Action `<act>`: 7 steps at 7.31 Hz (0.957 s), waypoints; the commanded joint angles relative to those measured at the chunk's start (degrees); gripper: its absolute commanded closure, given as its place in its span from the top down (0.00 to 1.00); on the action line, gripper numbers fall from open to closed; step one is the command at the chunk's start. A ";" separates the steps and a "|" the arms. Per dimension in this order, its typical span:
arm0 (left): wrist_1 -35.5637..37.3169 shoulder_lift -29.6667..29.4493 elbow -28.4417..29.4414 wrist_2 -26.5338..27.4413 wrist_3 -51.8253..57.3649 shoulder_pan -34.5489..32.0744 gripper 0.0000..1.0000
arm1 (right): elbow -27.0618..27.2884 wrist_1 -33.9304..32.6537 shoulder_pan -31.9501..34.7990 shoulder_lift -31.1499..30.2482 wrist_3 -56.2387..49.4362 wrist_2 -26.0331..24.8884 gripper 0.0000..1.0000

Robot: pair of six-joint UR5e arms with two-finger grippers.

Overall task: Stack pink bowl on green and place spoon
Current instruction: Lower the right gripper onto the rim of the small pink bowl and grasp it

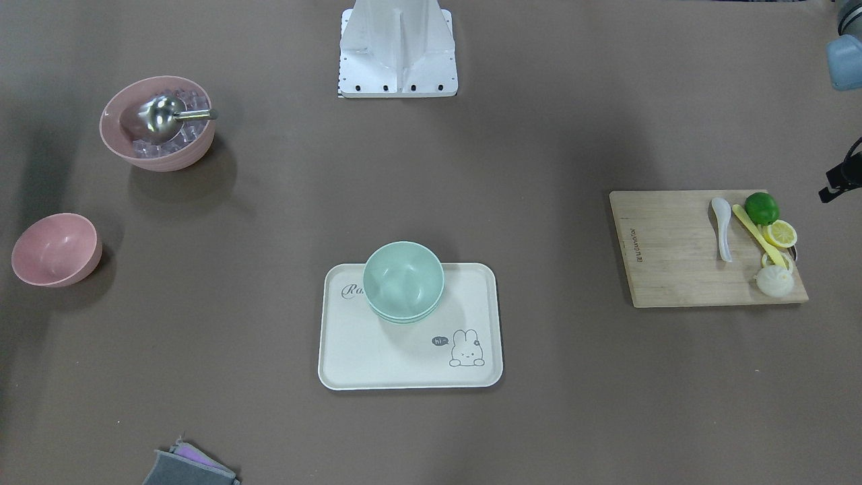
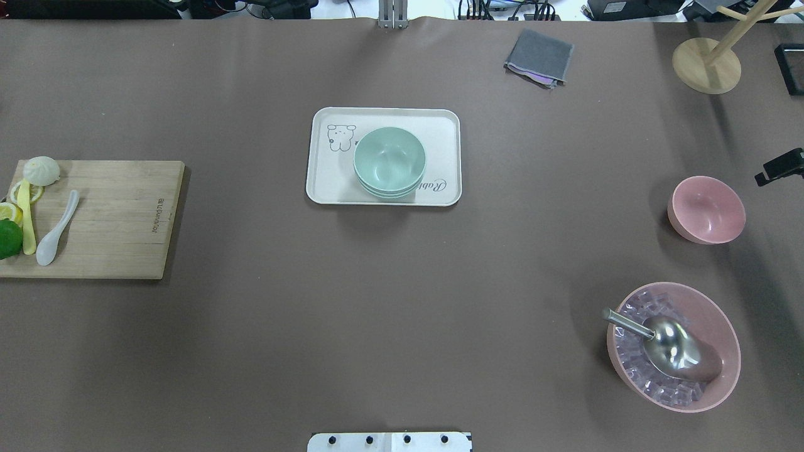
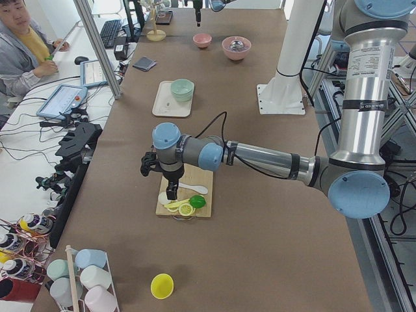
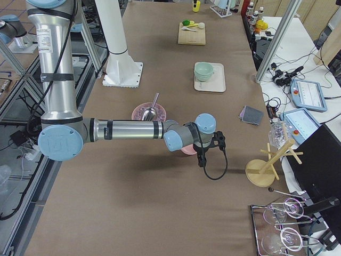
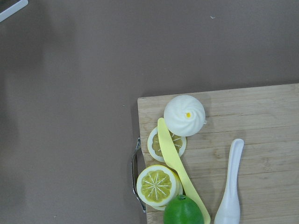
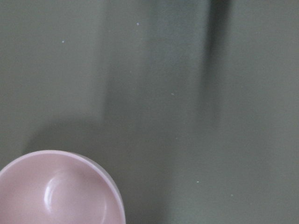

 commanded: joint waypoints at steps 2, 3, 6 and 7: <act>-0.29 -0.07 0.18 -0.02 -0.33 0.21 0.98 | -2.97 1.26 -5.73 0.45 1.58 -0.30 0.86; -0.29 -0.07 0.19 -0.02 -0.33 0.21 0.98 | -3.43 1.43 -6.00 0.63 1.58 -0.13 0.76; -0.29 -0.07 0.19 -0.10 -0.42 0.21 0.98 | -3.69 1.43 -6.18 0.89 1.75 0.22 0.00; -0.29 -0.16 0.27 -0.10 -0.42 0.21 0.98 | -3.96 1.43 -6.18 1.33 1.76 0.31 0.00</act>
